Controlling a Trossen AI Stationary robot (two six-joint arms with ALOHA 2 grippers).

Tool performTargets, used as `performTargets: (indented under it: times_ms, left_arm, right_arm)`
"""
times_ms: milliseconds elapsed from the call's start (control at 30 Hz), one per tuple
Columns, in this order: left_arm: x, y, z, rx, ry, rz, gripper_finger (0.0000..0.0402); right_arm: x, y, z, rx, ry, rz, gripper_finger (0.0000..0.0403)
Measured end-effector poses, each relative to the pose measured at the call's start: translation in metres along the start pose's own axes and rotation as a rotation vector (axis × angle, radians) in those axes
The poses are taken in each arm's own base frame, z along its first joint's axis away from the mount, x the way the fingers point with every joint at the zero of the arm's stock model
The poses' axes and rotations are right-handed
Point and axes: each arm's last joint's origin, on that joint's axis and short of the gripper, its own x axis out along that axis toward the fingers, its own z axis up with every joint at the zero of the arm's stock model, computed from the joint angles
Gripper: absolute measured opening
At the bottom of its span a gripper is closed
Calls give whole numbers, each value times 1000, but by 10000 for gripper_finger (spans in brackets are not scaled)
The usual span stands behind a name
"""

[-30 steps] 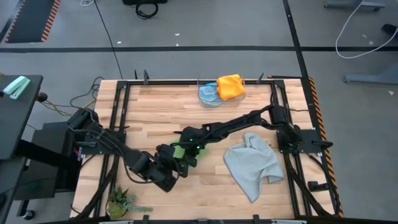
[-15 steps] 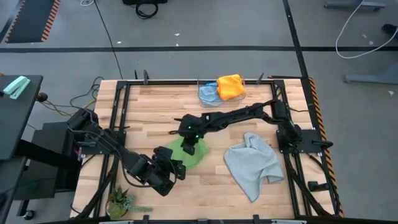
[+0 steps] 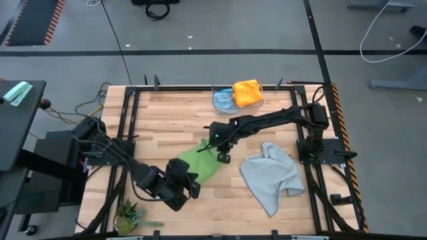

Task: Fold microfiber towels
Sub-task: Fold the green microfiber cloth

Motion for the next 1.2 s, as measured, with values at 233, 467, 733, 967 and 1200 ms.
performTargets:
  times_ms: [233, 467, 733, 967, 1200]
  left_arm:
    - [12, -16, 5, 56, -7, -116, 15]
    - [46, -24, -5, 116, 36, -164, 11]
    - [73, -25, -14, 219, 77, -183, 7]
    - [108, -22, -14, 204, 146, -177, 6]
    - [131, -20, -3, 191, 137, -100, 10]
  right_arm:
    - [15, -20, 2, 42, -48, 6, 0]
    - [25, -33, 3, 40, -38, 39, 0]
    - [25, -33, 9, 25, -97, 97, 0]
    - [24, -32, 12, 22, -118, 116, 0]
    - [35, -33, 13, 21, -118, 148, 0]
